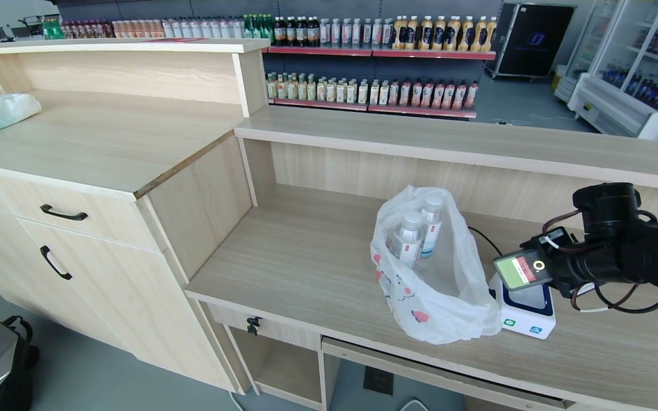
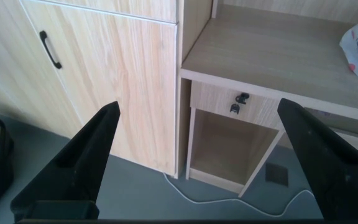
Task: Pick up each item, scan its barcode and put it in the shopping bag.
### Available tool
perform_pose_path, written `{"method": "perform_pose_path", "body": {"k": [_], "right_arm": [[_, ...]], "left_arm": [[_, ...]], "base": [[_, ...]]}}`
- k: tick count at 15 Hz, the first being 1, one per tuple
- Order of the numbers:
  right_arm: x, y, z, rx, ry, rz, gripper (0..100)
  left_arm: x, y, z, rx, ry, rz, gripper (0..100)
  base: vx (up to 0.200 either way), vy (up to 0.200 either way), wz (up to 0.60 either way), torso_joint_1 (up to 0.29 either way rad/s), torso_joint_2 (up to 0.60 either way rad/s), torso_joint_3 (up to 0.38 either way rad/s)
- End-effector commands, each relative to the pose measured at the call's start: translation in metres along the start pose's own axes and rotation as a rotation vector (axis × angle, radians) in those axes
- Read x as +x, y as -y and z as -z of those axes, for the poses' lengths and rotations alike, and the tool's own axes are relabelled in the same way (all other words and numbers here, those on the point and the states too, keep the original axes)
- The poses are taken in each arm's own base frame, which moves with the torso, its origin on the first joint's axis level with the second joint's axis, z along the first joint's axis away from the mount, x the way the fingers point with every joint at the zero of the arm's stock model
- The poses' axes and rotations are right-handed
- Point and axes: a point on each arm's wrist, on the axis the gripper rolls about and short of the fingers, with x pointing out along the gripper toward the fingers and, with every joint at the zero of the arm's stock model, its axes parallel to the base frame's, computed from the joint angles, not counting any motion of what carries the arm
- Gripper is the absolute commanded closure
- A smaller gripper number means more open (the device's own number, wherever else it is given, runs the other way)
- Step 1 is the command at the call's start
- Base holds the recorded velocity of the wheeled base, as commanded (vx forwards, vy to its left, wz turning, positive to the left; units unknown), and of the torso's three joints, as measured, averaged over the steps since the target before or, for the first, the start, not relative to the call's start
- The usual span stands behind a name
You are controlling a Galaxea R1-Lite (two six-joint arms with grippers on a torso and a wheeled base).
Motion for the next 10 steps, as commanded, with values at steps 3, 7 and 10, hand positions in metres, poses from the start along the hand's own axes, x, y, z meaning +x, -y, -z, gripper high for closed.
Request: {"method": "perform_pose_path", "body": {"k": [3,7,10], "right_arm": [[0.0099,0.0008,0.0026,-0.006,-0.004,0.005,100],[0.0113,-0.0022,0.0036,-0.013,-0.004,-0.004,100],[0.0104,-0.0043,0.0076,-0.021,-0.009,-0.009,100]], "left_arm": [[0.0,0.0,0.0,0.0,0.0,-0.001,0],[0.0,0.0,0.0,0.0,0.0,-0.001,0],[0.0,0.0,0.0,0.0,0.0,-0.001,0]], "base": [[0.0,0.0,0.0,0.0,0.0,0.0],[0.0,0.0,0.0,0.0,0.0,0.0],[0.0,0.0,0.0,0.0,0.0,0.0]]}}
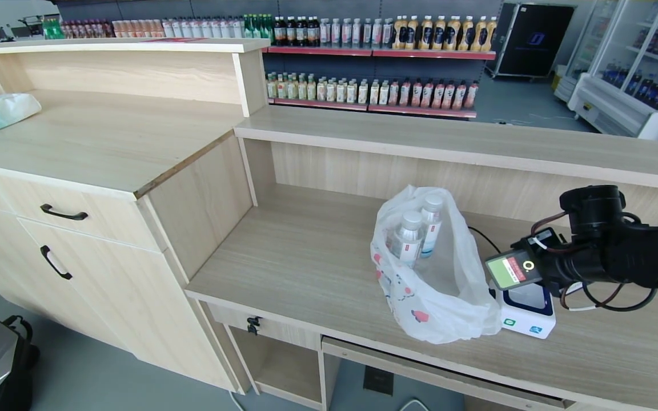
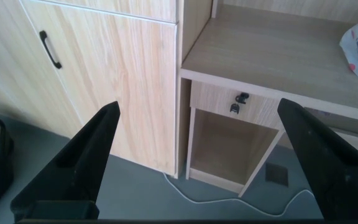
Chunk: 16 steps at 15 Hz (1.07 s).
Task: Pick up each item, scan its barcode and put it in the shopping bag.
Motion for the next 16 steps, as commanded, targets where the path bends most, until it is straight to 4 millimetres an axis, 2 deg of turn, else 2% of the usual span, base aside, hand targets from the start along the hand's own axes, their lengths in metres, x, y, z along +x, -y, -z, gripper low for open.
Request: {"method": "perform_pose_path", "body": {"k": [1,4,5,8,9,10,11,13,14,16], "right_arm": [[-0.001,0.0,0.001,-0.002,0.001,0.0,100],[-0.003,0.0,0.001,-0.003,0.003,-0.001,100],[-0.013,-0.004,0.001,-0.052,0.044,-0.009,100],[-0.051,-0.007,-0.006,-0.549,0.204,0.01,100],[-0.068,-0.009,-0.014,-0.789,0.348,0.008,100],[-0.07,-0.009,-0.016,-0.814,0.371,0.005,100],[-0.08,-0.006,-0.023,-0.993,0.5,-0.007,100],[-0.085,0.0,-0.026,-1.138,0.534,0.036,100],[-0.085,-0.001,-0.025,-1.143,0.535,0.033,100],[-0.085,-0.002,-0.02,-1.144,0.532,0.013,100]], "left_arm": [[0.0,0.0,0.0,0.0,0.0,-0.001,0],[0.0,0.0,0.0,0.0,0.0,-0.001,0],[0.0,0.0,0.0,0.0,0.0,-0.001,0],[0.0,0.0,0.0,0.0,0.0,-0.001,0],[0.0,0.0,0.0,0.0,0.0,-0.001,0],[0.0,0.0,0.0,0.0,0.0,-0.001,0],[0.0,0.0,0.0,0.0,0.0,-0.001,0],[0.0,0.0,0.0,0.0,0.0,-0.001,0],[0.0,0.0,0.0,0.0,0.0,-0.001,0],[0.0,0.0,0.0,0.0,0.0,-0.001,0]], "base": [[0.0,0.0,0.0,0.0,0.0,0.0],[0.0,0.0,0.0,0.0,0.0,0.0],[0.0,0.0,0.0,0.0,0.0,0.0],[0.0,0.0,0.0,0.0,0.0,0.0],[0.0,0.0,0.0,0.0,0.0,0.0],[0.0,0.0,0.0,0.0,0.0,0.0],[0.0,0.0,0.0,0.0,0.0,0.0],[0.0,0.0,0.0,0.0,0.0,0.0],[0.0,0.0,0.0,0.0,0.0,0.0],[0.0,0.0,0.6,0.0,0.0,0.002]]}}
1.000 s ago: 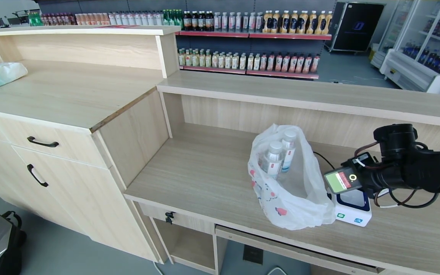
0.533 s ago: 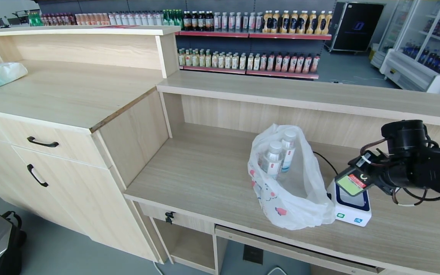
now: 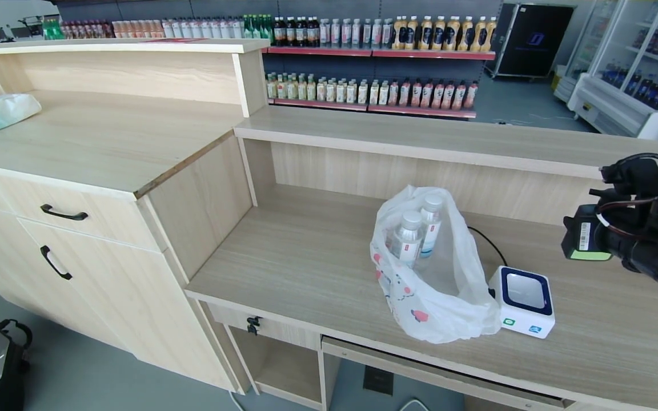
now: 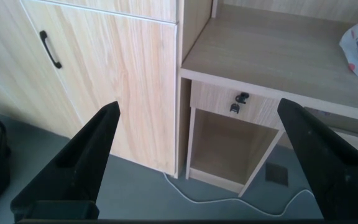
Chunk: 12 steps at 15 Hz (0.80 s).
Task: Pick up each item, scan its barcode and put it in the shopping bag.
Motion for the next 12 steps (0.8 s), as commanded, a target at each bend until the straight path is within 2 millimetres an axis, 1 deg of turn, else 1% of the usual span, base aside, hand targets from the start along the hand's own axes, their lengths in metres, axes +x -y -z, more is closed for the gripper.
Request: {"method": "perform_pose_path", "body": {"k": [1,4,6,8,11,12], "right_arm": [[-0.008,-0.005,-0.002,0.001,0.023,-0.023,100],[-0.01,-0.023,0.001,-0.001,0.017,-0.085,100],[-0.002,-0.029,0.011,-0.012,-0.019,-0.101,100],[0.013,-0.038,0.022,0.043,-0.017,-0.123,100],[0.029,-0.045,0.044,0.06,-0.062,-0.155,100],[0.032,-0.048,0.05,0.082,-0.08,-0.161,100]], "left_arm": [[0.0,0.0,0.0,0.0,0.0,-0.001,0],[0.0,0.0,0.0,0.0,0.0,-0.001,0],[0.0,0.0,0.0,0.0,0.0,-0.001,0],[0.0,0.0,0.0,0.0,0.0,-0.001,0],[0.0,0.0,0.0,0.0,0.0,-0.001,0],[0.0,0.0,0.0,0.0,0.0,-0.001,0]], "base": [[0.0,0.0,0.6,-0.002,0.0,0.002],[0.0,0.0,0.6,0.007,0.0,-0.001],[0.0,0.0,0.0,0.0,0.0,0.0],[0.0,0.0,0.0,0.0,0.0,0.0],[0.0,0.0,0.0,0.0,0.0,0.0],[0.0,0.0,0.0,0.0,0.0,0.0]]}}
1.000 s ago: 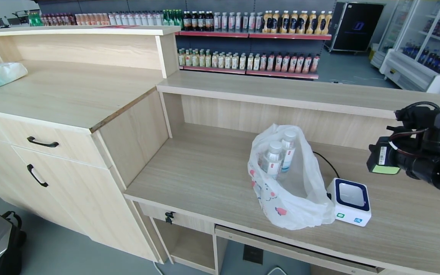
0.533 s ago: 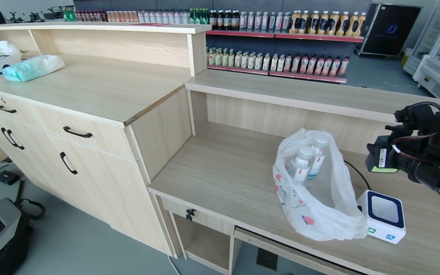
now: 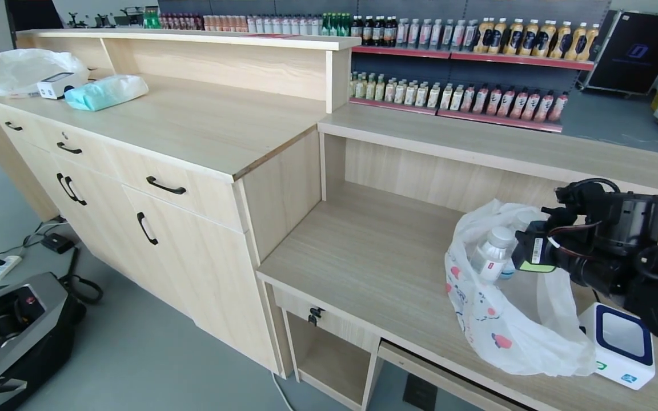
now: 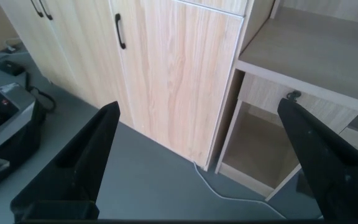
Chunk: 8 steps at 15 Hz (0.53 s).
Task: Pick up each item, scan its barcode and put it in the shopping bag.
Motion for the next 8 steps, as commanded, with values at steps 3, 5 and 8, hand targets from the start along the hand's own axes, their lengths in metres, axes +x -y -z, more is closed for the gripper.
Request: {"method": "perform_pose_path", "body": {"k": [3,5,8], "right_arm": [[0.006,-0.003,0.051,-0.005,-0.082,-0.035,100],[0.008,-0.007,0.055,0.008,-0.075,-0.045,100],[0.016,-0.008,0.066,0.006,-0.078,-0.049,100]], "left_arm": [[0.0,0.0,0.0,0.0,-0.001,-0.001,0],[0.0,0.0,0.0,0.0,-0.001,-0.001,0],[0.0,0.0,0.0,0.0,-0.001,-0.003,0]], "base": [[0.0,0.0,0.0,0.0,0.0,0.0],[0.0,0.0,0.0,0.0,0.0,0.0],[0.0,0.0,0.0,0.0,0.0,0.0]]}}
